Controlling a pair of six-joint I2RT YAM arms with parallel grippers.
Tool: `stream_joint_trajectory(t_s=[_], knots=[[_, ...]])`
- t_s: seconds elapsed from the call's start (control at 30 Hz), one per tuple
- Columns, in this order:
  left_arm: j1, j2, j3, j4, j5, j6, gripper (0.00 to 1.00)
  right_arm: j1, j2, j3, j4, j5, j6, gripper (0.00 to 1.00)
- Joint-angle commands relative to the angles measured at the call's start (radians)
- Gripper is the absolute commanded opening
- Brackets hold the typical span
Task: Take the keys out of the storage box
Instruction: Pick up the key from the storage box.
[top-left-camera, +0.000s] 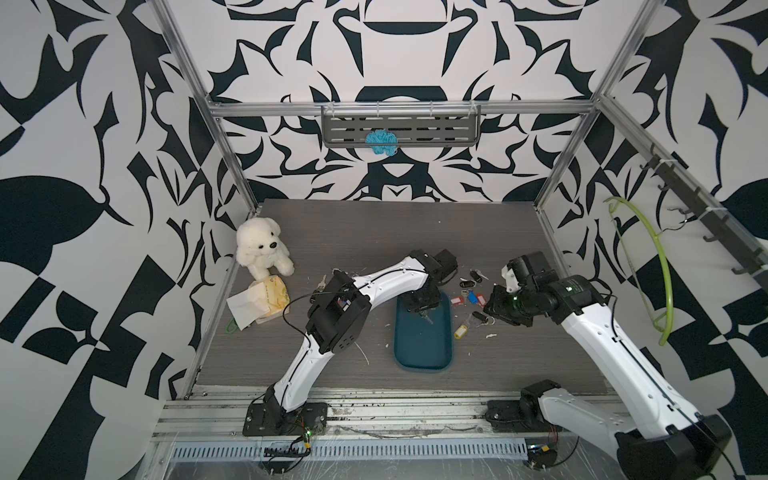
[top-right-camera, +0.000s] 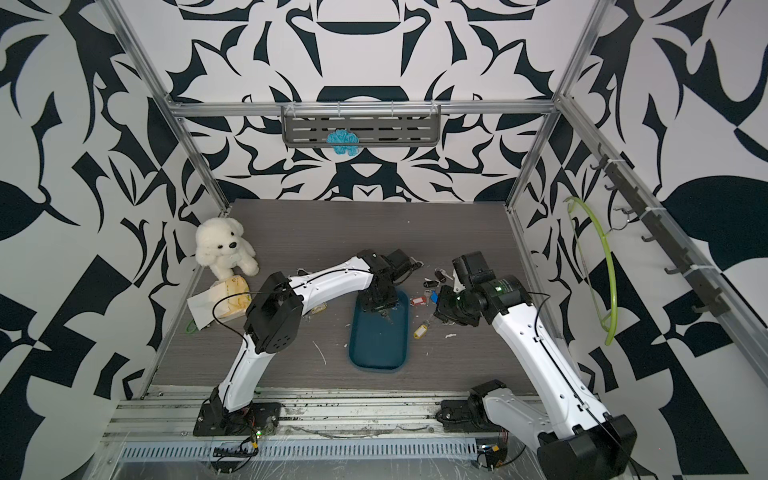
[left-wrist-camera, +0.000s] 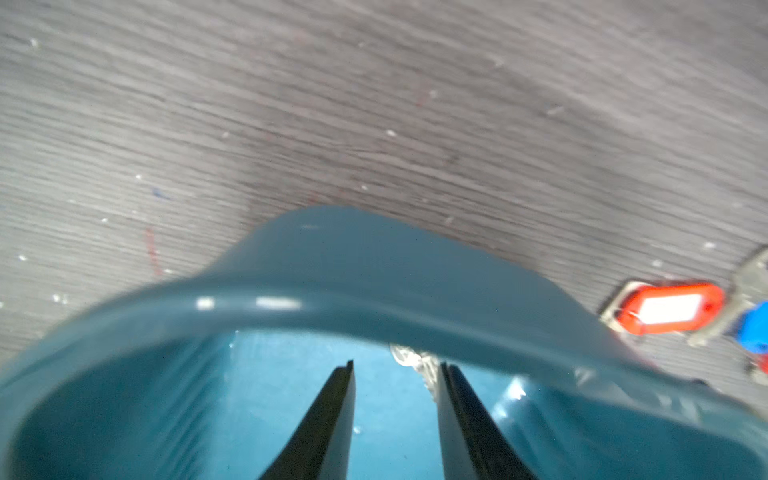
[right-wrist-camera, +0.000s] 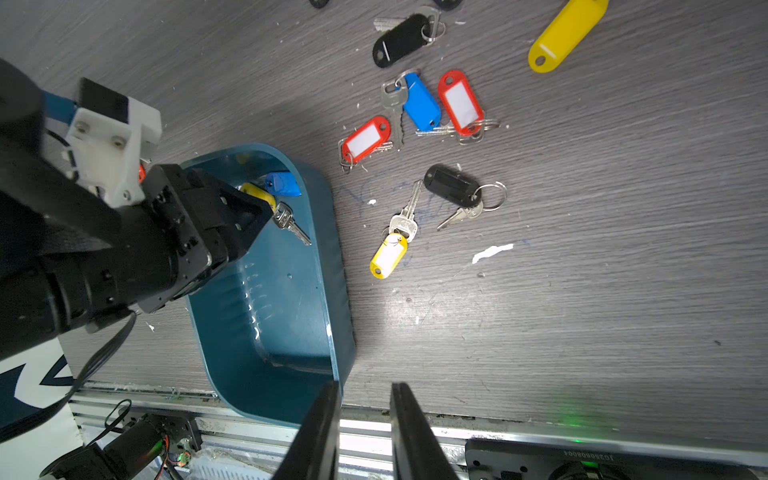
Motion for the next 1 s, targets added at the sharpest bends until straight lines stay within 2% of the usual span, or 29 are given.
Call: stream_joint_trajectory(t_s=[0.0,0.3,0.53,0.97], knots=[[-0.008,-0.033,0.029,-0.019,-0.022,-0.008,0.4,0.005,-0.016,-0.005,-0.009,-0.002,-0.019,0.27],[-0.008,0.015,0.074,-0.034,-0.024,0.0,0.41,0.005,-0.017,-0.004,-0.016,-0.002,-0.033,0.27],[-0.008,0.069,0.126,-0.063,-0.012,0.012,0.38,0.005,-0.019,0.001,-0.027,0.008,-0.046,0.27],[-0.005,0.05,0.063,-0.05,-0.007,0.007,0.37,0.005,-0.018,-0.01,-0.027,0.011,-0.05,0.27]])
